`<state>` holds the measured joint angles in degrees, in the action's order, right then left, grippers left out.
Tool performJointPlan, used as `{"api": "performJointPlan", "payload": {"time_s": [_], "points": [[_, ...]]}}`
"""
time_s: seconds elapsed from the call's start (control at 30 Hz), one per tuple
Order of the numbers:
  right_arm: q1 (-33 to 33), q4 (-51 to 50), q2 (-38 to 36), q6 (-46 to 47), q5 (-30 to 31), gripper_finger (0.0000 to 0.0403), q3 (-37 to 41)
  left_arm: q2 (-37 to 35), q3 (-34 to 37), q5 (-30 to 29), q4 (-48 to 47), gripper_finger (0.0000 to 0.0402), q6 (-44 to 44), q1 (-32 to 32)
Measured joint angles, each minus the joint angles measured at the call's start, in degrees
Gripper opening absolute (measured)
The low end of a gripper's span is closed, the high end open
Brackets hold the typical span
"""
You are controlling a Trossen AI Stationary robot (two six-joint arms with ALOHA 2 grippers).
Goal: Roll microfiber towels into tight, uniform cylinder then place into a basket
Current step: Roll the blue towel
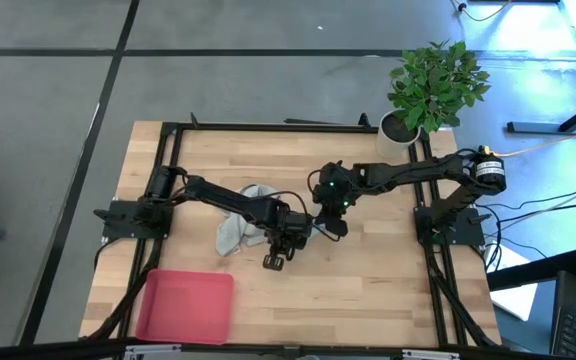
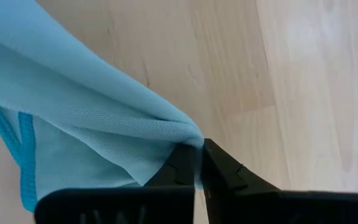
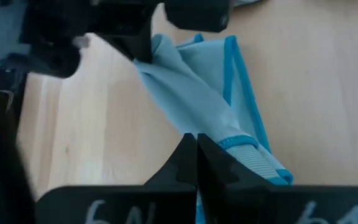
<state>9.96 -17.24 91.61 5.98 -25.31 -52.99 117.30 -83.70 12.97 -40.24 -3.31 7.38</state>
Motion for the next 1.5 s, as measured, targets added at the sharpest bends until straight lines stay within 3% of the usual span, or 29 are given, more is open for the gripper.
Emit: {"api": "performJointPlan", "payload": {"time_s": [0.23,1.3,1.5], "points": [[2.1,2.01,2.82,1.28,1.0,0.0,0.0,0.0,0.04,-0.3,-0.08,0.0,-0.24,0.04],[9.2,12.2,16.61,-0.03,-7.13,0.0,-0.2,0.07,0.13,-2.27,-1.52,0.0,-1.73,-0.17],[9.27,12.35,17.27,-0.07,-7.42,0.0,-0.24,0.09,-3.77,-4.88,-8.75,0.0,-0.7,-0.9]]}}
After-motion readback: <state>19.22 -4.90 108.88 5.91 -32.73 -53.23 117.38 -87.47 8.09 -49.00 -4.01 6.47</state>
